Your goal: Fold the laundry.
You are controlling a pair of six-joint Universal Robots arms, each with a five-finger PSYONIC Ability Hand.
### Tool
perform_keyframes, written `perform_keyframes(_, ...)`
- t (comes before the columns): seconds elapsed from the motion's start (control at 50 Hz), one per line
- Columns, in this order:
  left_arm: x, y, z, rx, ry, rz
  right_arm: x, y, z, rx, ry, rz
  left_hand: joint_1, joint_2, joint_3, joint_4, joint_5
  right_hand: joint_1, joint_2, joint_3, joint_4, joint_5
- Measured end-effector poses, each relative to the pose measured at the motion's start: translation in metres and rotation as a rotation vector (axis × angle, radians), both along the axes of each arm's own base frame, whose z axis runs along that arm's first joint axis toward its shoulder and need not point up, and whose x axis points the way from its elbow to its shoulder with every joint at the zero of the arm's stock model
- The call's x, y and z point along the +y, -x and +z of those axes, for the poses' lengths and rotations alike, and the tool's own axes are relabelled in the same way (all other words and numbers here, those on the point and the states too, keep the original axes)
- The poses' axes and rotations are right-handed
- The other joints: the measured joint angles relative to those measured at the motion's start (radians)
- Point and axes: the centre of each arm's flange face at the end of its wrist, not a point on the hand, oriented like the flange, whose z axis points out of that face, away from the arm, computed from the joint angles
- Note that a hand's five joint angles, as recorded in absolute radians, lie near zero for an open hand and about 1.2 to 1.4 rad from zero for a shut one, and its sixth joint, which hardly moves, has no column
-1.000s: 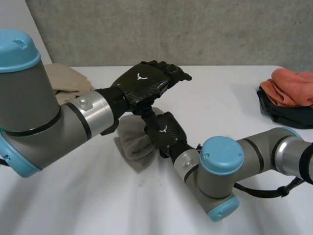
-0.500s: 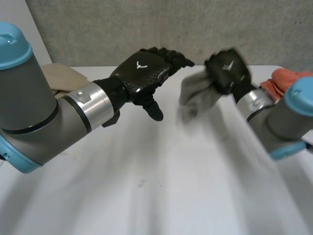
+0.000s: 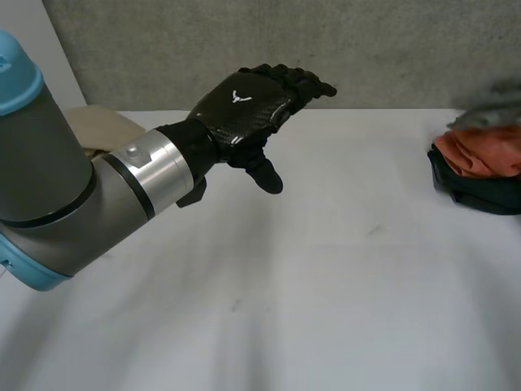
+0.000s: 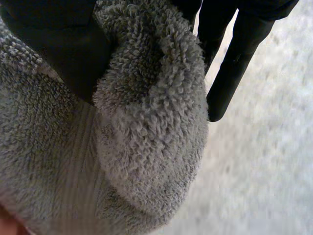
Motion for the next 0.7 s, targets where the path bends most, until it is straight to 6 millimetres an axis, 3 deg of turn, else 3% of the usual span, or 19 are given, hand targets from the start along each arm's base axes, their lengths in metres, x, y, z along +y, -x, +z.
perform_keyframes(0.08,0.006,0.004,-0.002,-0.003,-0.004,-0.017,-0.002,0.028,-0.043,0.015,-0.070,0.003,0.000,0.000,0.000,0.000,0.000,0.000,0.000,0.000,0.000,0.000)
perform_keyframes(0.16,0.010,0.006,-0.003,-0.005,-0.004,-0.028,0.003,0.044,-0.073,0.019,-0.138,0.015,0.001,0.000,0.000,0.000,0.000,0.000,0.000,0.000,0.000,0.019)
perform_keyframes(0.26,0.012,0.008,-0.003,-0.004,-0.002,-0.034,0.011,0.056,-0.090,0.028,-0.184,0.026,0.001,0.000,0.000,0.000,0.000,0.000,0.000,0.005,0.000,0.021)
perform_keyframes(0.3,0.012,0.008,-0.003,-0.004,-0.002,-0.036,0.013,0.058,-0.092,0.029,-0.192,0.026,0.001,0.000,0.000,0.000,0.000,-0.025,-0.081,-0.087,-0.103,-0.044)
perform_keyframes(0.32,0.012,0.008,-0.003,-0.003,-0.001,-0.037,0.016,0.061,-0.092,0.026,-0.199,0.024,0.001,0.000,0.000,0.000,0.000,-0.241,-0.361,-0.363,-0.365,-0.296)
perform_keyframes(0.36,0.013,0.009,-0.003,-0.003,-0.001,-0.040,0.018,0.062,-0.088,0.022,-0.204,0.019,0.001,0.000,0.000,0.000,0.000,-0.470,-0.593,-0.591,-0.595,-0.530)
perform_keyframes(0.38,0.015,0.010,-0.003,-0.003,-0.001,-0.043,0.021,0.063,-0.082,0.013,-0.213,0.011,0.001,0.000,0.000,0.000,0.000,-0.694,-0.823,-0.827,-0.849,-0.750)
perform_keyframes(0.42,0.016,0.011,-0.003,-0.003,0.000,-0.048,0.026,0.064,-0.072,-0.005,-0.232,-0.005,0.001,0.000,0.000,0.000,0.000,-0.773,-0.911,-0.929,-0.966,-0.841)
perform_keyframes(0.48,0.018,0.011,-0.002,-0.002,0.001,-0.052,0.032,0.068,-0.061,-0.026,-0.258,-0.026,0.001,0.000,0.000,0.000,0.000,-0.775,-0.920,-0.945,-0.985,-0.861)
perform_keyframes(0.58,0.022,0.012,0.003,0.006,0.012,-0.061,0.055,0.094,-0.029,-0.059,-0.381,-0.145,0.001,0.000,0.000,0.000,0.000,-0.775,-0.920,-0.947,-0.988,-0.862)
perform_keyframes(0.7,0.026,0.011,0.009,0.015,0.025,-0.064,0.075,0.128,0.001,0.047,-0.430,-0.373,0.001,0.000,0.000,0.000,0.000,-0.775,-0.920,-0.947,-0.988,-0.862)
